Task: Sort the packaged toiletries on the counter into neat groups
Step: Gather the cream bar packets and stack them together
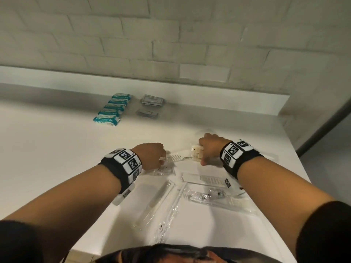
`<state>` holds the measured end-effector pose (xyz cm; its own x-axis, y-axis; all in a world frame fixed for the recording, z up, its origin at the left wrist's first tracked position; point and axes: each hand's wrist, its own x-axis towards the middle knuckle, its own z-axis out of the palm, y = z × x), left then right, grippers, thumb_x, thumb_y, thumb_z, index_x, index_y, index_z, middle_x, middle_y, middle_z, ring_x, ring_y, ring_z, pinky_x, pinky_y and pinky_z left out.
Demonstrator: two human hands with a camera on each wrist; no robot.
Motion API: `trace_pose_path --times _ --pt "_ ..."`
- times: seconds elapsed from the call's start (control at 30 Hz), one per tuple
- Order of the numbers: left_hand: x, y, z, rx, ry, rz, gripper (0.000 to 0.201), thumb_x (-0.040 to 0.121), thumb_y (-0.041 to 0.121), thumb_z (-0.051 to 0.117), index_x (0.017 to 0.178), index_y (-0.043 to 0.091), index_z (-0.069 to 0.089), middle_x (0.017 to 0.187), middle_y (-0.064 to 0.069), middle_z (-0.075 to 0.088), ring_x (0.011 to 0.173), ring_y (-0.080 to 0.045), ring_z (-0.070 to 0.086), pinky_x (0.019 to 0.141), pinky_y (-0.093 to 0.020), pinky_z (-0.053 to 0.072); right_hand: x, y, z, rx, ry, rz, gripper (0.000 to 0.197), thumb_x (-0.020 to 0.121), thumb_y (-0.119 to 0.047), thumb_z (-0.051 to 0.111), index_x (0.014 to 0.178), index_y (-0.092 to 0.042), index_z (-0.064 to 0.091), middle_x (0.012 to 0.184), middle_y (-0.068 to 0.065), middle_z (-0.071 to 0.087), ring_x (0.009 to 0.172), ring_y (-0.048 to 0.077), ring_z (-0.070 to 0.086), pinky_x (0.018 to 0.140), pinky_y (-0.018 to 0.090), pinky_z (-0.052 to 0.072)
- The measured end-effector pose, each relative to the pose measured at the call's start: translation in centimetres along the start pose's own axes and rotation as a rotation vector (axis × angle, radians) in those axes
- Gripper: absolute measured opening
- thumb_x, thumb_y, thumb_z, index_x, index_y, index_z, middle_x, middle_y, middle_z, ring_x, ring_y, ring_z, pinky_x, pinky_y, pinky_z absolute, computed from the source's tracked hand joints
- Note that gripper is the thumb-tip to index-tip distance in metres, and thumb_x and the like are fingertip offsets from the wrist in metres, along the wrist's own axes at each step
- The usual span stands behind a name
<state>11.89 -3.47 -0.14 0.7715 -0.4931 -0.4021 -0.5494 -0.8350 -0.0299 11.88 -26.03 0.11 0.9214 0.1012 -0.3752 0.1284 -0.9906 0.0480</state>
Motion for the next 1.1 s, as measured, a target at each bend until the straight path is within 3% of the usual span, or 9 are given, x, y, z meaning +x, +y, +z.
trace_pose_path --times 0.2,0.27,0.37,0.47,0.57,0.67,0.77,0.93,1.1 --pt "0.0 -1.0 0.6 -0.072 0.057 -0.019 0.031 0.094 0.030 0.044 0.119 0.016 0.058 0.120 -0.004 0.051 0.109 -0.023 0.057 0.083 -0.026 0.041 -1.6 1.8 -0.7 0.138 0.042 0.135 0.062 0.077 -0.021 0.075 0.130 -0.011 0.043 0.122 0.007 0.061 0.103 0.027 0.060 0.078 0.031 0.047" --pt "0.2 -1.1 0.3 -0.227 0.229 -0.047 0.028 0.094 0.034 0.048 0.110 0.016 0.061 0.114 -0.004 0.052 0.105 -0.023 0.058 0.084 -0.027 0.043 -2.1 2.1 -1.9 0.387 0.152 0.168 0.063 0.082 -0.025 0.072 0.136 -0.014 0.042 0.124 0.006 0.060 0.106 0.026 0.060 0.082 0.031 0.047" --pt "0.2 0.0 -1.5 -0.832 0.546 -0.102 0.036 0.095 0.044 0.049 0.111 0.015 0.062 0.112 -0.005 0.061 0.104 -0.024 0.059 0.085 -0.031 0.043 -3.4 0.5 -4.1 1.061 0.274 0.059 0.042 0.091 -0.020 0.060 0.129 -0.012 0.046 0.110 0.005 0.062 0.090 0.021 0.062 0.072 0.034 0.054" --pt "-1.1 2.1 -4.6 -1.507 0.425 0.093 0.054 0.097 0.058 0.031 0.122 0.020 0.059 0.118 0.000 0.065 0.108 -0.026 0.061 0.092 -0.034 0.047 -5.4 -2.9 -5.8 1.565 0.240 -0.169 0.031 0.092 0.001 0.056 0.121 -0.007 0.050 0.100 0.008 0.065 0.083 0.020 0.064 0.067 0.030 0.053" --pt "-2.3 2.5 -6.3 -2.011 0.135 0.366 0.078 0.091 0.068 0.019 0.131 0.012 0.056 0.130 -0.018 0.059 0.120 -0.040 0.054 0.107 -0.058 0.035 -6.6 -5.7 -6.8 1.538 0.329 -0.183 0.015 0.087 -0.003 0.065 0.099 -0.009 0.058 0.086 0.007 0.067 0.069 0.017 0.065 0.057 0.028 0.053" --pt "-3.7 2.1 -6.6 -2.087 0.129 0.412 0.045 0.089 0.049 0.047 0.111 0.017 0.069 0.114 -0.015 0.066 0.103 -0.033 0.064 0.097 -0.054 0.046 -7.0 -6.9 -7.0 1.301 0.502 -0.085 0.018 0.080 -0.018 0.076 0.083 -0.009 0.061 0.074 0.001 0.061 0.065 0.014 0.057 0.062 0.029 0.047" --pt "-4.3 1.3 -5.9 -2.131 0.188 0.415 0.034 0.084 0.021 0.060 0.116 0.009 0.063 0.110 -0.018 0.067 0.096 -0.030 0.067 0.089 -0.046 0.053 -7.6 -7.6 -7.2 1.247 0.592 -0.054 0.030 0.074 -0.023 0.081 0.091 -0.007 0.062 0.071 -0.002 0.056 0.064 0.010 0.053 0.064 0.026 0.045" --pt "-5.5 -0.4 -5.3 -2.176 0.291 0.392 0.041 0.082 0.010 0.065 0.120 -0.004 0.056 0.097 -0.018 0.067 0.082 -0.030 0.070 0.071 -0.037 0.058 -8.2 -8.7 -7.1 1.394 0.443 -0.159 0.019 0.076 -0.011 0.078 0.085 -0.014 0.061 0.067 -0.005 0.061 0.055 0.006 0.054 0.053 0.020 0.040" --pt "-6.5 -1.7 -4.6 -2.155 0.343 0.418 0.030 0.080 0.008 0.063 0.110 0.002 0.061 0.098 -0.018 0.067 0.085 -0.031 0.068 0.074 -0.040 0.059 -8.3 -9.8 -6.7 1.476 0.222 -0.191 0.016 0.077 -0.010 0.075 0.084 -0.013 0.060 0.071 0.001 0.061 0.061 0.013 0.055 0.060 0.026 0.041"
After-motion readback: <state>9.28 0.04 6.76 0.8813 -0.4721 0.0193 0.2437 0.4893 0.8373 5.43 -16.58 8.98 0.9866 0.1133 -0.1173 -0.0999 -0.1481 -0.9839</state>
